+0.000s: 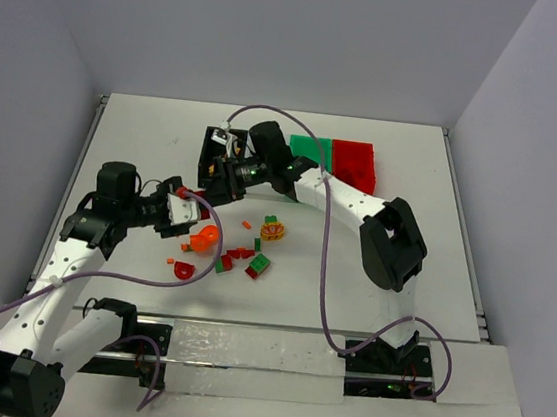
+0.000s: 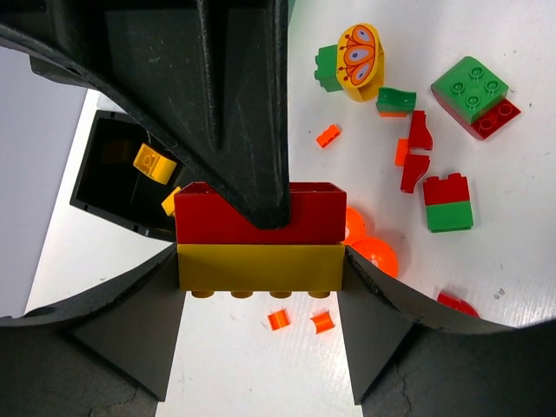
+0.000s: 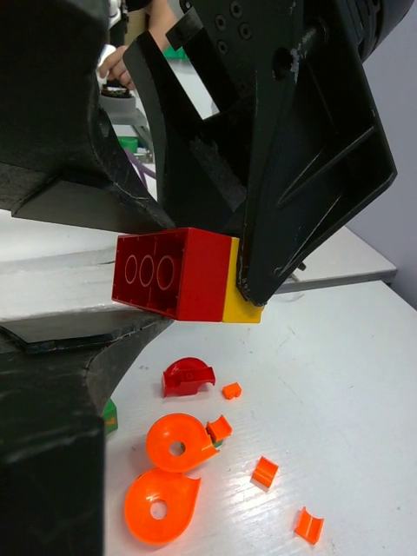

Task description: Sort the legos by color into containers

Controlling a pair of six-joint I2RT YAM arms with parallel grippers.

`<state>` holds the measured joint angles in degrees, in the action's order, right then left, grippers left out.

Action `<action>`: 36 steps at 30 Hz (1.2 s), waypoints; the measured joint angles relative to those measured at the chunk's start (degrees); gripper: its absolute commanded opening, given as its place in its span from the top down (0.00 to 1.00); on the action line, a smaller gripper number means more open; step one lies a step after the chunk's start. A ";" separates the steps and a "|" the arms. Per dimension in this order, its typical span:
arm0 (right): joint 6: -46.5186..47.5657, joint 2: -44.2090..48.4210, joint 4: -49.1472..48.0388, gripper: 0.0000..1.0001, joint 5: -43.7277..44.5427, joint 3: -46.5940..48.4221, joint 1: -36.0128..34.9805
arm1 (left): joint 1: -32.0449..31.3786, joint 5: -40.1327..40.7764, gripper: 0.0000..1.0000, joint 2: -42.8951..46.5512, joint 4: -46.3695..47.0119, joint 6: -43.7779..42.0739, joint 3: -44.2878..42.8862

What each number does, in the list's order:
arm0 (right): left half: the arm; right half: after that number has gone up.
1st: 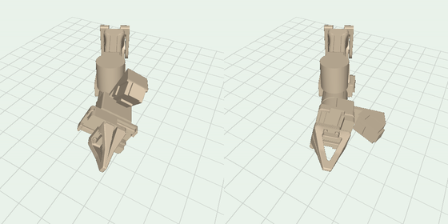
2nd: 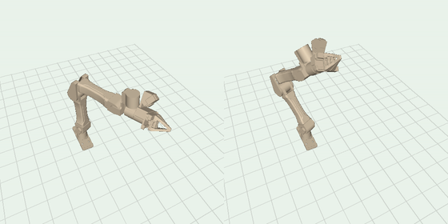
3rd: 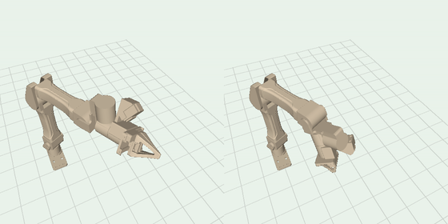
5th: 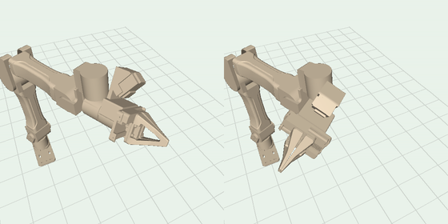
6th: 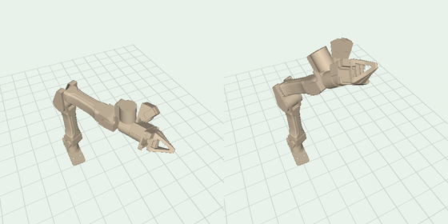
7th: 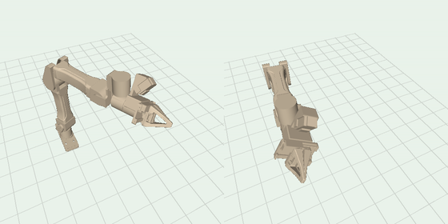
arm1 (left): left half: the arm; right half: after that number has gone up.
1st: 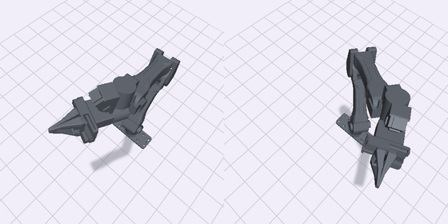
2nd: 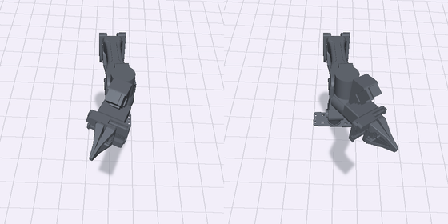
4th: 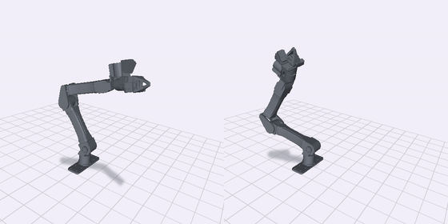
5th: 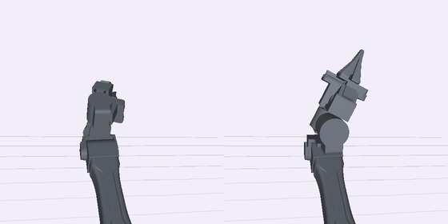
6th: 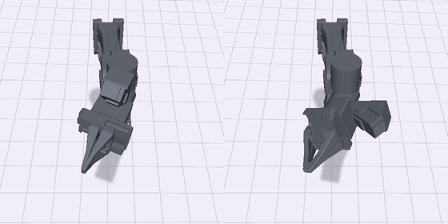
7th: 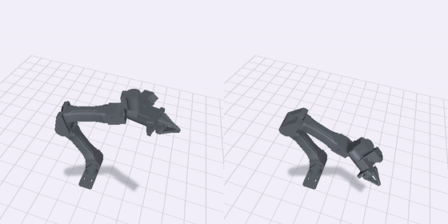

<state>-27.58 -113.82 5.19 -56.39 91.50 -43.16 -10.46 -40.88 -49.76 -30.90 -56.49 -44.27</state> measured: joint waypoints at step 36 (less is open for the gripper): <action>12.80 22.94 13.11 1.00 3.54 -13.57 31.79 | -0.31 6.62 0.48 -37.44 9.39 3.97 -23.86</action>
<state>-14.79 -90.88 18.30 -52.85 77.94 -11.37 -10.76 -34.26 -87.19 -21.51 -52.52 -68.13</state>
